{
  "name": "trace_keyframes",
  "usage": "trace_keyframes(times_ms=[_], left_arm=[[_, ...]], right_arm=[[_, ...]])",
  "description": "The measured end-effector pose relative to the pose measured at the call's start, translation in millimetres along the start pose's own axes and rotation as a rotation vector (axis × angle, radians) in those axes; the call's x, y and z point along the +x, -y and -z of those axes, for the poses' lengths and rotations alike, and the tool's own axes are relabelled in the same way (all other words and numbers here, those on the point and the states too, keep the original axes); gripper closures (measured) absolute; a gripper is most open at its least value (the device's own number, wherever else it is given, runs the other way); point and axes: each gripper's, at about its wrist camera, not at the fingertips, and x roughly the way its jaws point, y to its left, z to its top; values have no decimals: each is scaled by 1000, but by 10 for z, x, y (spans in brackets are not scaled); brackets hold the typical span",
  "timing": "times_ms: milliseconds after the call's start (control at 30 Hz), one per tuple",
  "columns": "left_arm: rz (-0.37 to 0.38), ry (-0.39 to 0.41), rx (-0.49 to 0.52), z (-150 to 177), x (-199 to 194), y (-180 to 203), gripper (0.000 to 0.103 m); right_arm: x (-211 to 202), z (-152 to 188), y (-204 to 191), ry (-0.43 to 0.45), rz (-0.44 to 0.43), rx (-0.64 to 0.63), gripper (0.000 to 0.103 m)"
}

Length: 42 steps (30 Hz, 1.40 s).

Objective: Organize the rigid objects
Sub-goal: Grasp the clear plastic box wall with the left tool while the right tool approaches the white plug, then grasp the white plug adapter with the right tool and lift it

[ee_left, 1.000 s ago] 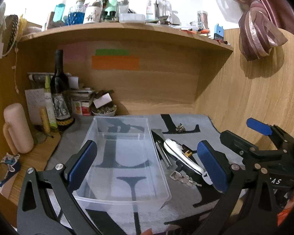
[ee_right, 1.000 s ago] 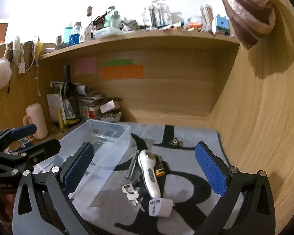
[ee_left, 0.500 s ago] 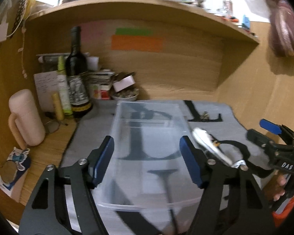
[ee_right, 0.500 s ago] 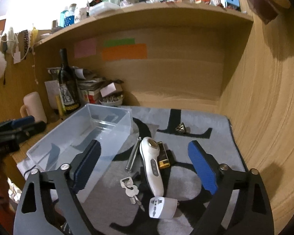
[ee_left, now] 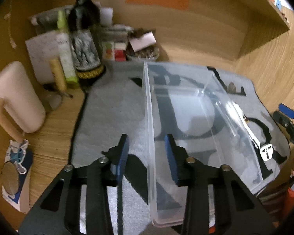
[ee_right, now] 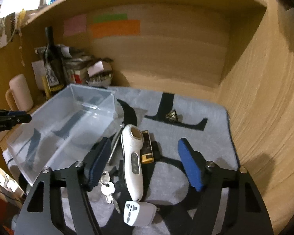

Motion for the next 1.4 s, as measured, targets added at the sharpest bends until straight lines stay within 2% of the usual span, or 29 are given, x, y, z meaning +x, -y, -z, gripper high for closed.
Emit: trace_keyframes(times_ms=[133,233,400,700,933,1267,1400], left_arm=[[13,-51,14,-4,113,21,76],[29,-77,19,-8,168,40,89],[63,-104,13,0,225,43,95],[63,-112,31,1,236,56,96],[66,-112,28,2,237,40,96],[63,-99,21,32,194,33,96],[57,-93,22,49,172,50,96]], right_arm=[[176,-29,44,-61,-32,16,43],[293,-53,29,-100,-66,22,48],[453,-46,-29,-163,-92,11,55],[201,280,142,-215,-35,104,55],[100,544,129,-265,-44,172,55],[128,707,6,-305,-49,132,55],[72,730,8,-283,-37,134,56]])
